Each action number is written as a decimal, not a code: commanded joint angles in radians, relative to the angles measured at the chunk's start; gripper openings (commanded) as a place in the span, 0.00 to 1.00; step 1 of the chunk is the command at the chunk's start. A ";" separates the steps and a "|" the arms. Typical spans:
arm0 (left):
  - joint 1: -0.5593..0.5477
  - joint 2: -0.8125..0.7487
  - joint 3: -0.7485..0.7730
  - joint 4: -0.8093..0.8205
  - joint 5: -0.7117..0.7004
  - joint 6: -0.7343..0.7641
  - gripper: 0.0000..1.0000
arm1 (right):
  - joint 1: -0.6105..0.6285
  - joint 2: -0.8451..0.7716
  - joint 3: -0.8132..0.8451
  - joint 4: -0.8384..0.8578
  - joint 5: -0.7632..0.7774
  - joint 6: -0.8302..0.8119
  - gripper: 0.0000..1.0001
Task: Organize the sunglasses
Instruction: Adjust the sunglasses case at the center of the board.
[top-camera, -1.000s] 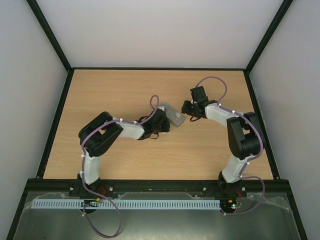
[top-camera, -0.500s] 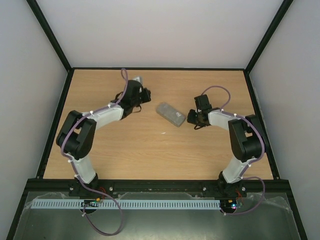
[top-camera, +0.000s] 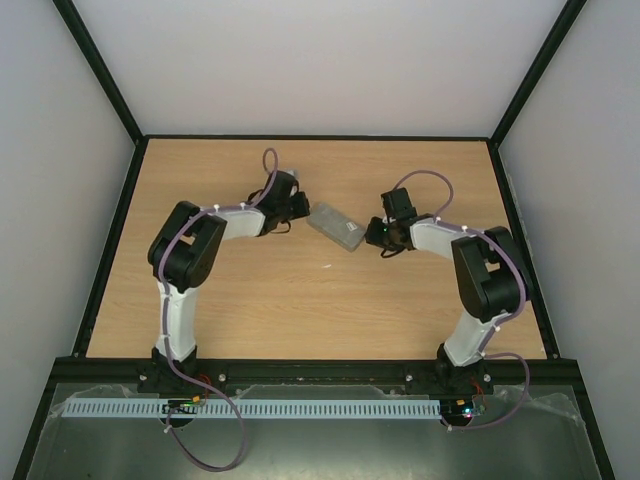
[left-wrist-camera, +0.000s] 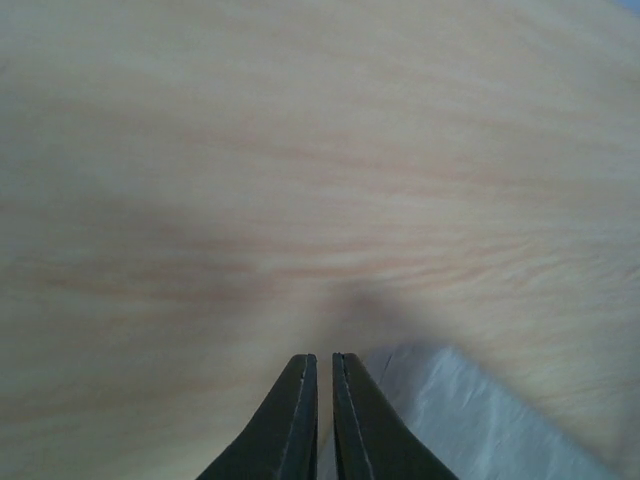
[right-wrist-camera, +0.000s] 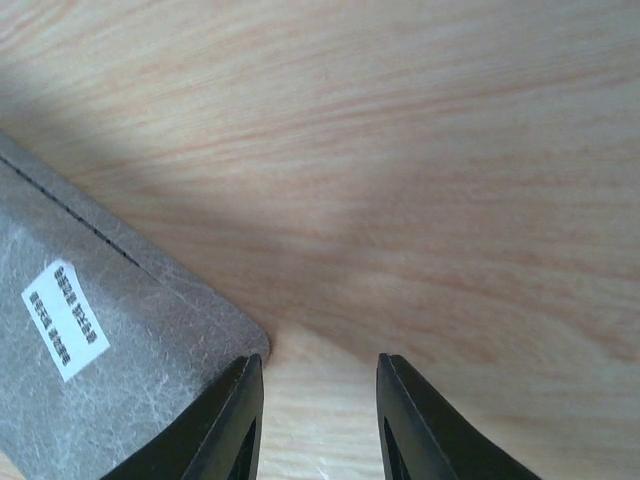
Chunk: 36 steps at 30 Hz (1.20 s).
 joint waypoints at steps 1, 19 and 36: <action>0.017 -0.100 -0.108 0.059 -0.006 0.000 0.09 | 0.001 0.051 0.076 0.003 0.001 0.007 0.33; 0.069 -0.421 -0.369 0.049 -0.018 -0.007 0.15 | 0.000 0.227 0.259 0.084 -0.098 0.000 0.34; 0.213 -1.003 -0.701 -0.088 -0.364 0.028 1.00 | -0.037 -0.574 -0.306 0.196 0.463 -0.113 0.99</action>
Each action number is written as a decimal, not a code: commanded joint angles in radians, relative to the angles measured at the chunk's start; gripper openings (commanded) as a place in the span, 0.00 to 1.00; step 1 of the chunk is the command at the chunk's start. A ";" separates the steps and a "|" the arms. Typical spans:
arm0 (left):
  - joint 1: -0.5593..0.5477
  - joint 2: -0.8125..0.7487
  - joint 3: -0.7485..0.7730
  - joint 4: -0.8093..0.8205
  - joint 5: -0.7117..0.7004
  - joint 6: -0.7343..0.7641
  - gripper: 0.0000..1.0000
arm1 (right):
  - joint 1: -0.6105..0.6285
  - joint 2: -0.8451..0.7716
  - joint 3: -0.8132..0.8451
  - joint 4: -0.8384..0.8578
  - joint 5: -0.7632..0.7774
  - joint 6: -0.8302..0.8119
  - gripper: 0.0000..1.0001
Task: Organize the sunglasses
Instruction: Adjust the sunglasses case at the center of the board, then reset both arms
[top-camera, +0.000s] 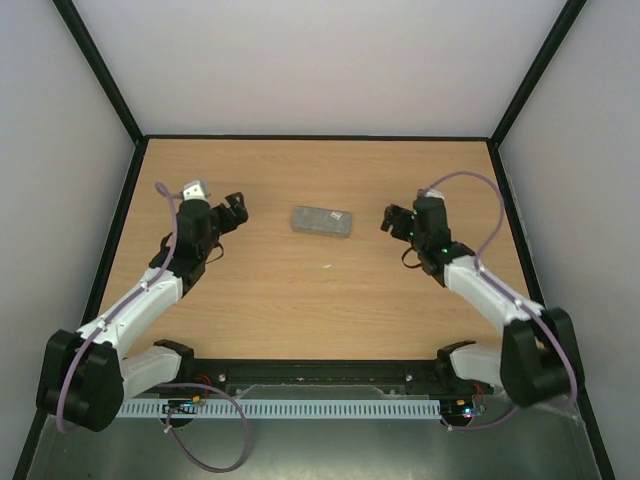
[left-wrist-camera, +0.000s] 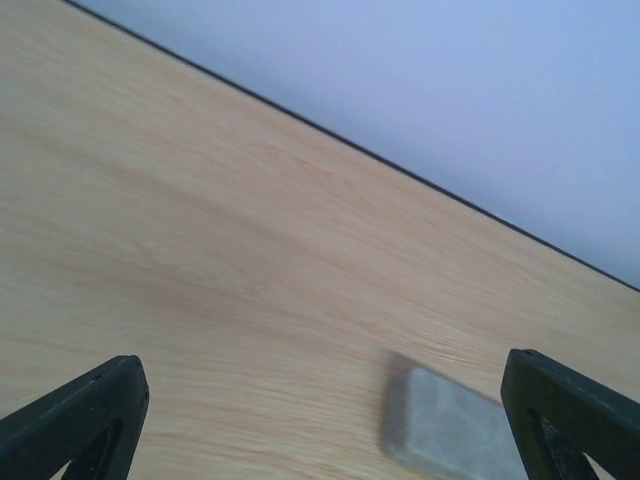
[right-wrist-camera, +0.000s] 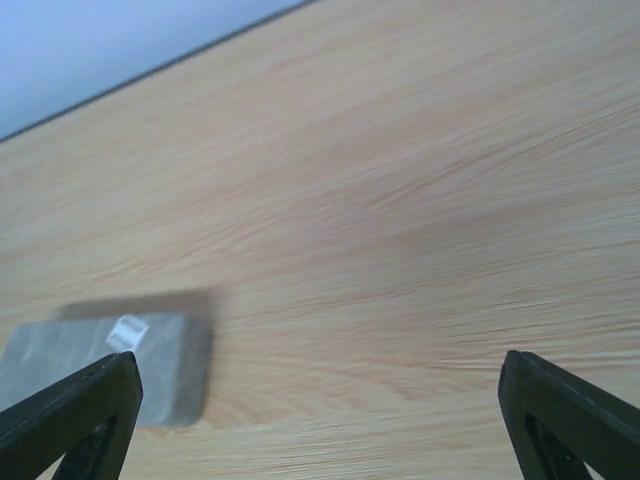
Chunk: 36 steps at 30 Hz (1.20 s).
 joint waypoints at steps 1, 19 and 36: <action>0.045 -0.067 -0.081 -0.063 -0.178 0.028 0.99 | -0.021 -0.188 -0.155 0.052 0.290 -0.085 0.99; 0.200 0.043 -0.230 0.331 -0.263 0.363 0.99 | -0.194 -0.182 -0.575 0.729 0.432 -0.179 0.99; 0.225 0.372 -0.270 0.826 -0.283 0.541 1.00 | -0.215 0.167 -0.480 1.040 0.333 -0.326 0.99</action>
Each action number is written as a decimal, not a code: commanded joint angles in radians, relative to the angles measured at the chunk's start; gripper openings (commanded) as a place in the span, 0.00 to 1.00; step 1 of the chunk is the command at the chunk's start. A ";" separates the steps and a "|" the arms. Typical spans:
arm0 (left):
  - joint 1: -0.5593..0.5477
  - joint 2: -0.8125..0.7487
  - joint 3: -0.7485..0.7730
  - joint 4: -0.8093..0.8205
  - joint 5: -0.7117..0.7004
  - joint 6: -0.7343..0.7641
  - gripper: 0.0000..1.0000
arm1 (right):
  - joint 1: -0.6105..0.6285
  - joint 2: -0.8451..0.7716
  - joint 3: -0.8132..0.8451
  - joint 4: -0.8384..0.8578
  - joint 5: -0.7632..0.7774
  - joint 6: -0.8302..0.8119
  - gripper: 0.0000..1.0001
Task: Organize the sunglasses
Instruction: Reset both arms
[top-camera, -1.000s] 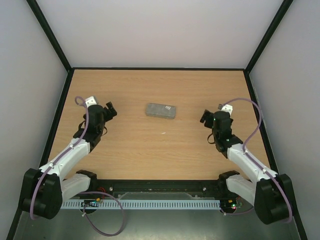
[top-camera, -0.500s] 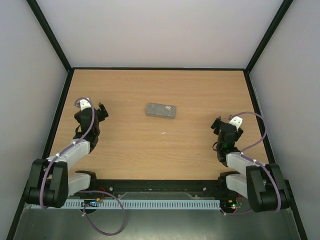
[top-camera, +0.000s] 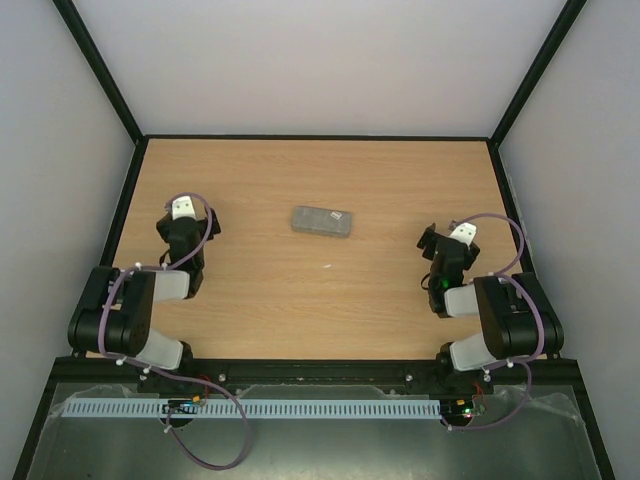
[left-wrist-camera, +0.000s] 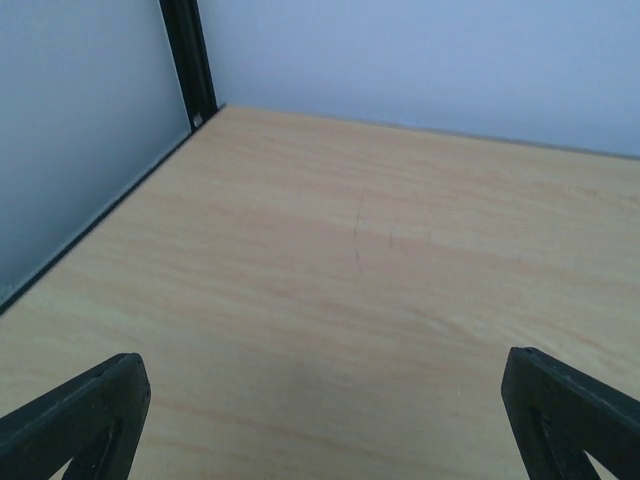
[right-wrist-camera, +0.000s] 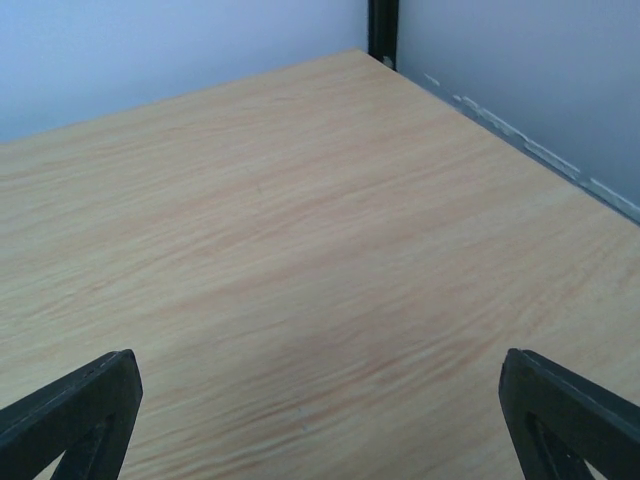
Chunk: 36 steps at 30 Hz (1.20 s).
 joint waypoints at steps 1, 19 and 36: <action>0.002 0.060 -0.011 0.219 -0.037 0.068 0.99 | -0.003 0.010 0.028 0.079 -0.041 -0.045 0.98; 0.082 0.053 -0.118 0.370 0.109 0.012 0.99 | -0.001 0.060 -0.014 0.191 -0.104 -0.071 0.99; 0.076 0.064 -0.153 0.450 0.098 0.020 1.00 | -0.001 0.071 -0.011 0.205 -0.106 -0.079 0.99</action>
